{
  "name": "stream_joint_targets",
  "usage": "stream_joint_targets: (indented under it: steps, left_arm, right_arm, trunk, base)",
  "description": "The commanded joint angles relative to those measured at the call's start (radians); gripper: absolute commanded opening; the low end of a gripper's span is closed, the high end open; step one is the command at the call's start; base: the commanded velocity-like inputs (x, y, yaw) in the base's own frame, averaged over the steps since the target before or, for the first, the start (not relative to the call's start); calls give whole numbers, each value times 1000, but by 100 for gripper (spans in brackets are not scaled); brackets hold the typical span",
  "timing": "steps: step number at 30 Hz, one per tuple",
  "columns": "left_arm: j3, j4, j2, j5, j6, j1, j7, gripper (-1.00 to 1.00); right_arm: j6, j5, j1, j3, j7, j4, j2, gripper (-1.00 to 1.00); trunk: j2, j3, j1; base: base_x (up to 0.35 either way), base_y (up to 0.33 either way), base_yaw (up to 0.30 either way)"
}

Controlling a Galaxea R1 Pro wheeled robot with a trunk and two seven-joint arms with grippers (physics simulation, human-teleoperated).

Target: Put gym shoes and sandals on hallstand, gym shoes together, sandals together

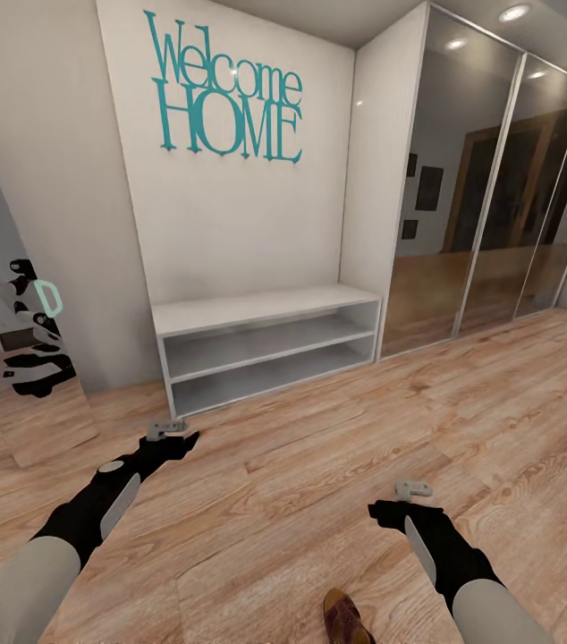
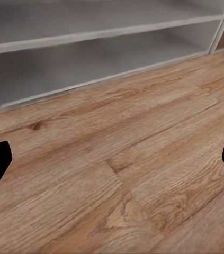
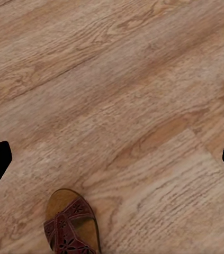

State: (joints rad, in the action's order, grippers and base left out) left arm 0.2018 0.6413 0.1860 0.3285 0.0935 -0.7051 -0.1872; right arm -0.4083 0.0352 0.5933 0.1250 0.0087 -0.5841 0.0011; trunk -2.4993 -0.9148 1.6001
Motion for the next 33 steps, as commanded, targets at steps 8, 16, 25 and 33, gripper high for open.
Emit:
stream_joint_targets:
  steps: [8,16,25,33]
  left_arm:
    - [4,1,1,11,5,-1,0,100]
    - [5,0,3,10,5,1,0,100]
    - [5,-1,3,10,5,1,0,100]
    - [6,-4,3,11,5,1,0,100]
  right_arm:
    - [-6,6,0,1,0,-1,0,100]
    - [-1,21,0,-1,0,8,0,100]
    - [2,77,0,0,0,9,0,100]
    - [3,80,0,1,2,8,0,100]
  trunk:
    - [-3,-43,3]
    - [-4,-87,7]
    - [-7,-136,11]
    - [-8,-172,14]
  base:
    - [0,0,27]
    - [0,0,118]
    - [0,0,141]
    - [0,0,144]
